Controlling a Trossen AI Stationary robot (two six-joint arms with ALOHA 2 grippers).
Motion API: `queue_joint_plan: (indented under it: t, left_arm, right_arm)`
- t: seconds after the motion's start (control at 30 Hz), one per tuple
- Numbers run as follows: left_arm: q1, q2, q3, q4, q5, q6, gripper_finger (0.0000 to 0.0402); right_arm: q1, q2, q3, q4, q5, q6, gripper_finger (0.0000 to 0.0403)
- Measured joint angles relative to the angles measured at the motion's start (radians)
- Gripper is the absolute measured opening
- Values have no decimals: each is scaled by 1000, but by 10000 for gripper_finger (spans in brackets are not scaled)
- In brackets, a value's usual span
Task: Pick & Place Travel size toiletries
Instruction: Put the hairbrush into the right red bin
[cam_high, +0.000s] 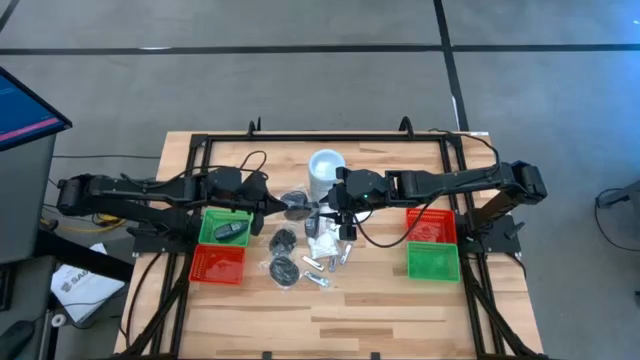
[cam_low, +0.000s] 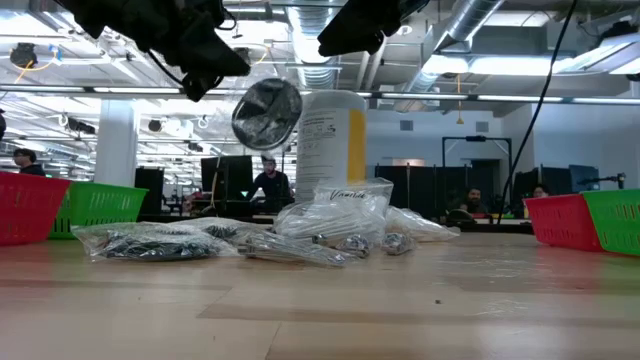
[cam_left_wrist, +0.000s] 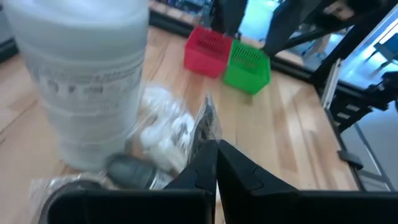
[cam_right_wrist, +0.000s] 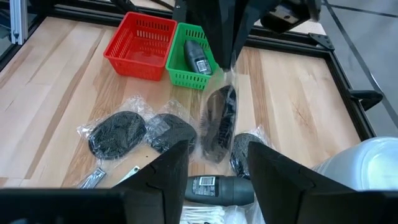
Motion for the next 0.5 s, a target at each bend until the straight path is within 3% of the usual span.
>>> queue_joint_plan:
  t: [0.5]
  left_arm:
    - [-38,66,1,183,-3,8,0]
  right_arm:
    - [-1,17,0,23,0,0,154]
